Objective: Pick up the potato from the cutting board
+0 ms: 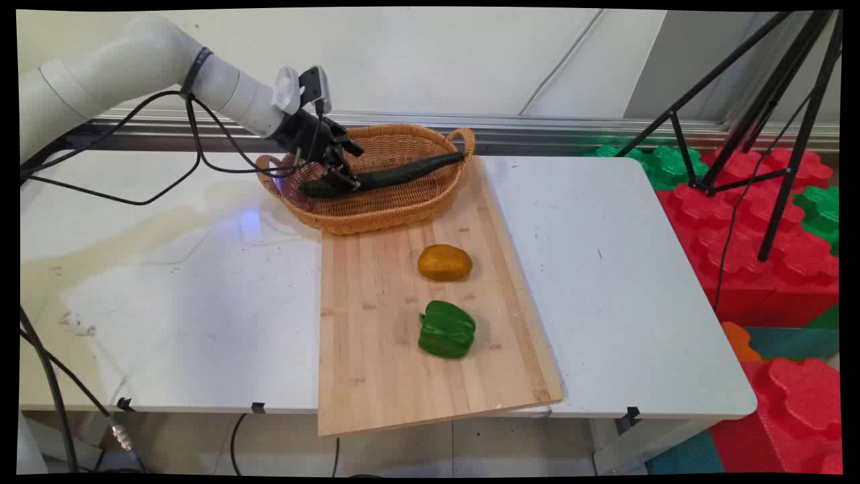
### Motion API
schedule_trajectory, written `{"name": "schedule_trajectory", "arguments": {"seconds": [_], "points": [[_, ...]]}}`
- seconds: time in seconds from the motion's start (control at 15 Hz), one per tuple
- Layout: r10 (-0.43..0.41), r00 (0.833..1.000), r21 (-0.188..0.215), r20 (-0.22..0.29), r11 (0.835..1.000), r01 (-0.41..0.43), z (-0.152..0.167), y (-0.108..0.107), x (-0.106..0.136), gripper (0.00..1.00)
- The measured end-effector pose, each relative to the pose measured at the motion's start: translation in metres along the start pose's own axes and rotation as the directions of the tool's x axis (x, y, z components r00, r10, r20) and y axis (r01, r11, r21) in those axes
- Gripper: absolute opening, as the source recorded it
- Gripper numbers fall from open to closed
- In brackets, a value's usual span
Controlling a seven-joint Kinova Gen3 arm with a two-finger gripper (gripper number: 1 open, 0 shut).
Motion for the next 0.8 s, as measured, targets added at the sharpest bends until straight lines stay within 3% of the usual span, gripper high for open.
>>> {"name": "schedule_trajectory", "arguments": {"seconds": [0.33,0.8], "points": [[-0.01,1.0,-0.007,-0.028,1.0,0.01,-0.012,0.0,0.009,1.0],[-0.001,0.999,-0.048,-0.054,0.999,-0.002,-0.061,0.01,0.015,1.0]]}}
